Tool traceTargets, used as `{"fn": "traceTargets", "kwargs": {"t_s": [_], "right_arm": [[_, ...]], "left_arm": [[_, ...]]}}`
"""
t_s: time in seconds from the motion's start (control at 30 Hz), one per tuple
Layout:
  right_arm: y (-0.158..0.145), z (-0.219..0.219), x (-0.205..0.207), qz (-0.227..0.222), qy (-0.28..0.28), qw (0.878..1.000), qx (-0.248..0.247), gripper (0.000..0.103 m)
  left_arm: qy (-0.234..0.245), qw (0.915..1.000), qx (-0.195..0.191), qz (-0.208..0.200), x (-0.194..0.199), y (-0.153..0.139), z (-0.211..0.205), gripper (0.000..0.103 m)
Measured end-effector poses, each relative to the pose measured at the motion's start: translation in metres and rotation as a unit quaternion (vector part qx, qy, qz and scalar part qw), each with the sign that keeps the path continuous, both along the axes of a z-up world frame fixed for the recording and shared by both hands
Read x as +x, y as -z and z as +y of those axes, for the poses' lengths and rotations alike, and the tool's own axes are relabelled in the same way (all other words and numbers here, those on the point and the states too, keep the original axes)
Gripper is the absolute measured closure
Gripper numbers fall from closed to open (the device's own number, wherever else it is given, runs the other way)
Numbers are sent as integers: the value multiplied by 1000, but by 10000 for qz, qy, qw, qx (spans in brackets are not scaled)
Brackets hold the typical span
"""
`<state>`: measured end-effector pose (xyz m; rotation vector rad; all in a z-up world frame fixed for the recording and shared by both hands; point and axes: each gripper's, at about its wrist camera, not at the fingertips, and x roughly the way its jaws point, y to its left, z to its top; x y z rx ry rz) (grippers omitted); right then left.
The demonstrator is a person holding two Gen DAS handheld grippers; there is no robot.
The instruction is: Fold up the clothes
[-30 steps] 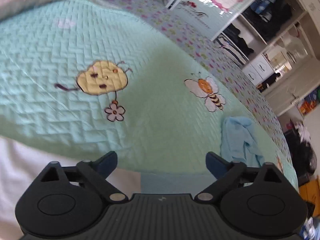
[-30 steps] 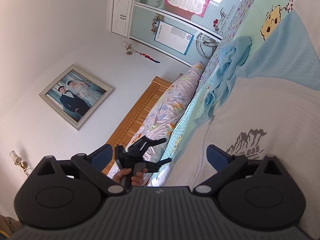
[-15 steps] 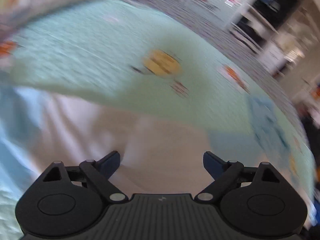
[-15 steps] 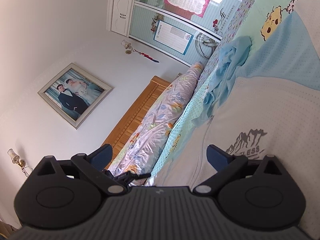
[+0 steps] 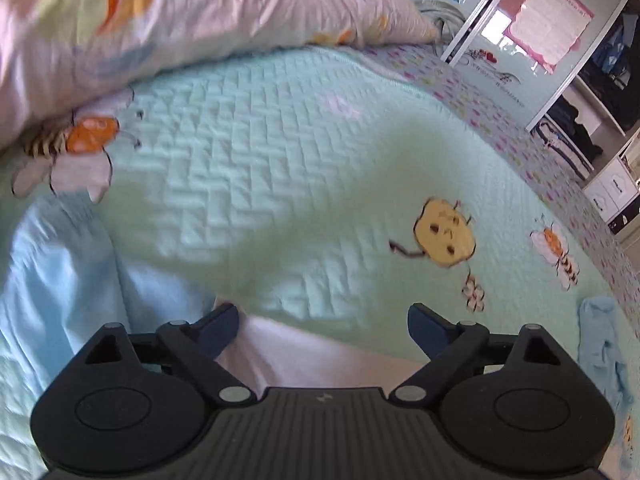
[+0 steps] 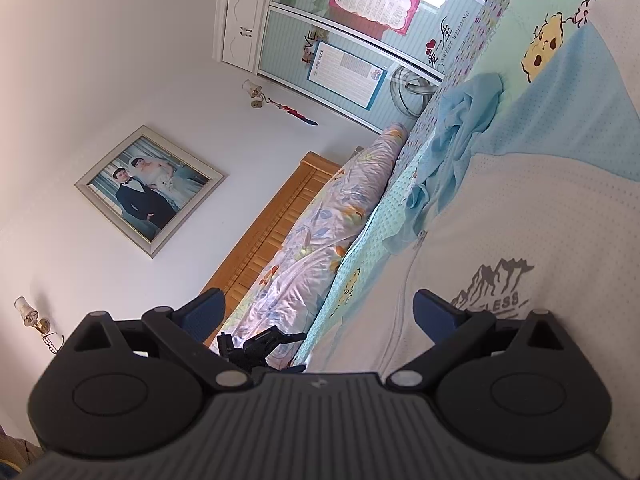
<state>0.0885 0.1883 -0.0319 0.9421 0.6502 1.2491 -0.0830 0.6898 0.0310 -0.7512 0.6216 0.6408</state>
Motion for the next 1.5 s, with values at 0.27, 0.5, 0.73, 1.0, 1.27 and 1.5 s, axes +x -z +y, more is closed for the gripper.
{"fn": "traceTargets", "kwargs": {"t_s": [0.27, 0.5, 0.73, 1.0, 1.27, 1.5], "right_arm": [[-2, -5, -4, 22, -1, 10000, 28, 3], [-2, -8, -6, 27, 3, 10000, 34, 3], [-5, -7, -7, 14, -4, 10000, 7, 3], [-5, -8, -7, -22, 6, 10000, -42, 3], [-4, -8, -7, -17, 16, 10000, -25, 3], [-5, -7, -8, -11, 20, 10000, -13, 3]], "left_arm": [[199, 9987, 44, -471, -72, -40, 0, 2], [141, 9995, -5, 273, -65, 0, 20, 5], [-655, 9968, 415, -205, -103, -12, 22, 8], [-876, 9958, 235, -99, -118, -15, 21, 8], [-940, 9933, 569, 347, -98, 0, 39, 17], [-1026, 9940, 316, -189, -116, 3, 30, 21]]}}
